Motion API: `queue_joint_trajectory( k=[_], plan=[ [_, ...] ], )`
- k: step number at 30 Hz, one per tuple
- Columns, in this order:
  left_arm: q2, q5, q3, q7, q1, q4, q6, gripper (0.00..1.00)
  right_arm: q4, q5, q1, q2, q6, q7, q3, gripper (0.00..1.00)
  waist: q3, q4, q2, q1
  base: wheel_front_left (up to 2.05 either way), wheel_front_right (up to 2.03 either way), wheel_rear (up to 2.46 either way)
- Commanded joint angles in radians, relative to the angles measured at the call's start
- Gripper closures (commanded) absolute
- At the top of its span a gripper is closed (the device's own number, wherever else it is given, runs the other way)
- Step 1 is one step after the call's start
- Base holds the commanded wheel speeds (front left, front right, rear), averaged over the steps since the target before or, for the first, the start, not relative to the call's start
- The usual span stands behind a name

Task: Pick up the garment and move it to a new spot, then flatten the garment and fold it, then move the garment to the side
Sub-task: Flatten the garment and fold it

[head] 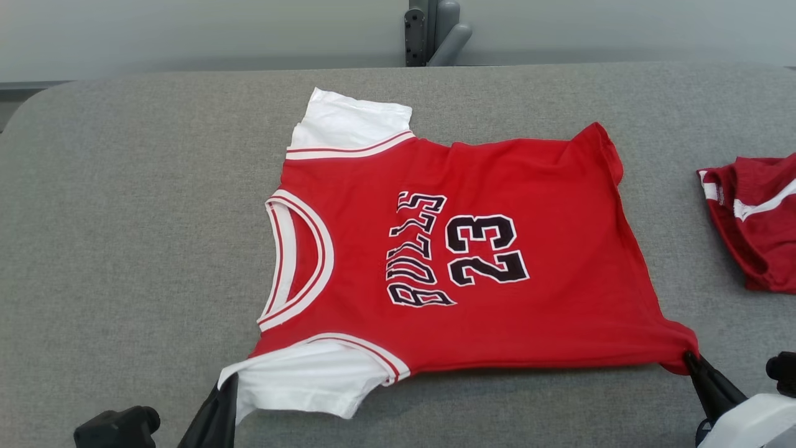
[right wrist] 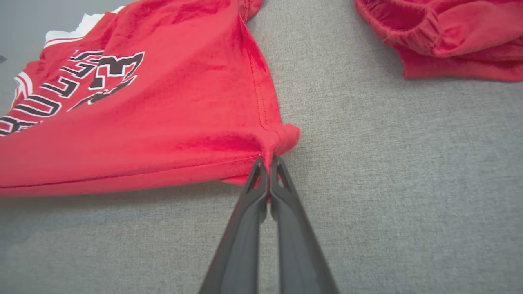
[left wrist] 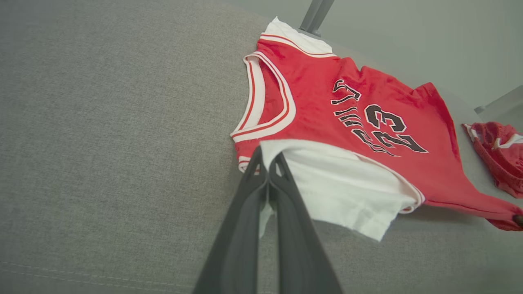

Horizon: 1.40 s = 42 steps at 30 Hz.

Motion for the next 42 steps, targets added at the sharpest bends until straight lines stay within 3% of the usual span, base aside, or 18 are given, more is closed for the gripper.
queue_joint_trajectory(
  k=[1,10,17,26,33,34,35,36,42],
  plan=[
    [0.015,-0.005,0.005,0.009,-0.019,0.001,-0.005,1.00,-0.017,-0.017,0.003,0.007,-0.002,0.039,-0.012,1.00,0.011,-0.010,0.0000,0.0001,0.00,0.00,0.00],
    [0.031,-0.042,0.034,0.022,-0.141,0.043,-0.039,1.00,-0.100,-0.019,-0.103,0.042,-0.002,0.305,-0.021,1.00,0.064,-0.046,0.0000,0.0001,0.00,0.00,0.00],
    [0.043,-0.079,0.057,0.041,-0.281,0.130,-0.067,1.00,-0.096,0.010,-0.273,0.013,-0.002,0.444,0.009,1.00,0.121,-0.075,0.0000,0.0001,0.00,0.00,0.00],
    [0.040,-0.124,0.069,0.056,-0.415,0.270,-0.101,1.00,0.025,0.040,-0.470,-0.041,-0.001,0.422,0.100,1.00,0.204,-0.083,0.0000,0.0001,0.00,0.00,0.00],
    [0.027,-0.138,0.053,0.031,-0.469,0.367,-0.130,1.00,0.138,0.049,-0.545,-0.064,-0.001,0.302,0.169,1.00,0.233,-0.078,0.0000,0.0001,0.00,0.00,0.00],
    [0.025,-0.138,0.052,0.023,-0.474,0.378,-0.135,0.69,0.148,0.048,-0.549,-0.065,-0.001,0.276,0.176,1.00,0.234,-0.077,0.0000,0.0001,0.00,0.00,0.00],
    [0.020,-0.141,0.049,0.014,-0.474,0.390,-0.142,0.00,0.154,0.040,-0.554,-0.067,-0.001,0.239,0.179,0.72,0.235,-0.076,0.0000,0.0001,0.00,0.00,0.00],
    [0.014,-0.143,0.051,-0.002,-0.475,0.398,-0.147,0.00,0.157,0.035,-0.554,-0.068,-0.001,0.196,0.178,0.00,0.234,-0.075,0.0000,0.0001,0.00,0.00,0.00],
    [-0.022,-0.112,0.078,-0.148,-0.466,0.406,-0.148,0.00,0.163,0.011,-0.496,-0.045,-0.001,-0.054,0.139,0.00,0.222,-0.069,0.0000,0.0001,0.00,0.00,0.00]
  ],
)
